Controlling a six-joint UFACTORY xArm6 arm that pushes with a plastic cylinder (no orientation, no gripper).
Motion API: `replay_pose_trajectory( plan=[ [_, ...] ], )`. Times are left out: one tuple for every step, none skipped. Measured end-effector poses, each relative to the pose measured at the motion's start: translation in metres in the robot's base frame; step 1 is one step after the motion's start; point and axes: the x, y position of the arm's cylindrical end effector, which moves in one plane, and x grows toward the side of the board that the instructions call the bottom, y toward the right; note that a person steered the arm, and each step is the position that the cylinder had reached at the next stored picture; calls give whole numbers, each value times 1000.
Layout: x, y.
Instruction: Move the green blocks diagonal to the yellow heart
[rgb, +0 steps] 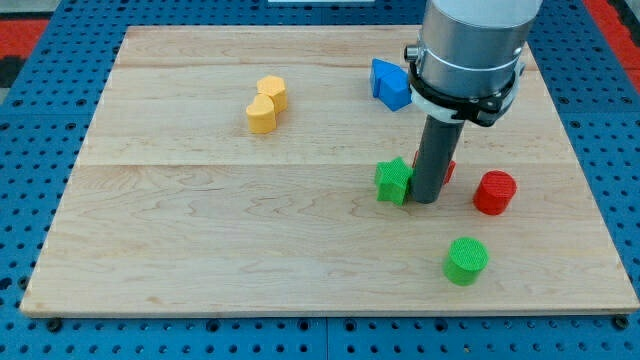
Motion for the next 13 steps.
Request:
replay_pose_trajectory(
  plan=[
    [-2, -6],
    [-19, -87],
    [-23, -125],
    [29, -41],
    [56, 74],
    [65, 107],
    [82, 92],
    [84, 46],
    [85, 40],
    [100, 53],
    [128, 36],
    [108, -5],
    [68, -45]
  ],
)
